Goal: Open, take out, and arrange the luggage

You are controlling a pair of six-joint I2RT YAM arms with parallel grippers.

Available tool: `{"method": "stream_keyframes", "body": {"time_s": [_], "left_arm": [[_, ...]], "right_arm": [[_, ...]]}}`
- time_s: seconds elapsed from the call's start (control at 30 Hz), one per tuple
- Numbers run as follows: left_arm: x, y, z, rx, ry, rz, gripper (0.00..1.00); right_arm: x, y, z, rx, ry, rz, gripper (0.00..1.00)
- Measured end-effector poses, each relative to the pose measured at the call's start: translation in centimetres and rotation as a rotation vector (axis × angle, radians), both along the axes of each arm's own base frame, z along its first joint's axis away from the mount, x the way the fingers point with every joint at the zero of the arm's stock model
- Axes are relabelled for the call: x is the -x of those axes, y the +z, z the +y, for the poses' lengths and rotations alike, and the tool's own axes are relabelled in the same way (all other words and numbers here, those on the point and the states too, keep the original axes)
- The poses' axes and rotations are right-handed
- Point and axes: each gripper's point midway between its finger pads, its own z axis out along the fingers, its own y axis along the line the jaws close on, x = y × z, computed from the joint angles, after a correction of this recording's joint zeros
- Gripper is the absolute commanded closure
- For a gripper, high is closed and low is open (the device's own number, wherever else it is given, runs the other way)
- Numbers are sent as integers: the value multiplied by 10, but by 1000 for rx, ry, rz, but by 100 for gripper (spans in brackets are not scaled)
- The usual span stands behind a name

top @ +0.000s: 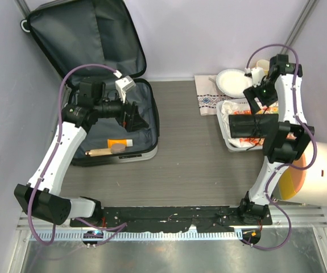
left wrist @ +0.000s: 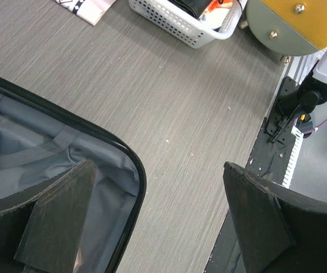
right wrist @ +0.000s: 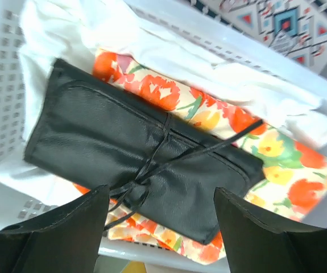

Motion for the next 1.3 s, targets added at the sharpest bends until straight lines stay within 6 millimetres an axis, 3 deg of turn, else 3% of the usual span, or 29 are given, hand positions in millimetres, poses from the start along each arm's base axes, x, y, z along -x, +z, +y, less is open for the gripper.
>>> {"method": "stream_keyframes", "body": {"time_s": [0.1, 0.23, 0.3, 0.37, 0.43, 0.57, 0.67, 0.73, 0.83, 1.0, 1.13, 1.2, 1.3], "left_arm": [[3, -4, -2, -17, -13, 1, 2], [6, -11, -12, -41, -37, 6, 4], [7, -19, -22, -62, -56, 19, 5], [7, -29, -32, -77, -74, 44, 7], [5, -41, -41, -89, -90, 85, 8], [1, -58, -45, -108, -70, 153, 8], [1, -59, -43, -105, -50, 147, 7], [4, -60, -40, -105, -37, 144, 7], [11, -60, -35, -106, -24, 140, 7], [11, -58, -34, -106, -17, 130, 7], [10, -59, -34, -108, -14, 130, 7], [10, -59, -34, -107, -15, 129, 7], [10, -59, -34, -106, -18, 132, 7]], "right_arm": [[1, 39, 11, -5, 17, -110, 20], [21, 90, 20, 5, 10, -237, 23], [37, 101, 33, -4, 13, -262, 28], [49, 100, 47, -13, 20, -246, 36], [54, 89, 80, -33, 74, -208, 43], [55, 46, 169, -79, 242, -110, 52], [55, 10, 204, -86, 297, -28, 55], [48, -15, 207, -75, 280, 16, 56], [33, -48, 196, -23, 235, 59, 56], [11, -75, 176, 47, 171, 66, 56], [-4, -74, 151, 62, 103, 43, 48], [-11, -64, 152, 11, 89, 20, 40], [-14, -37, 161, -44, 100, -22, 35]]}}
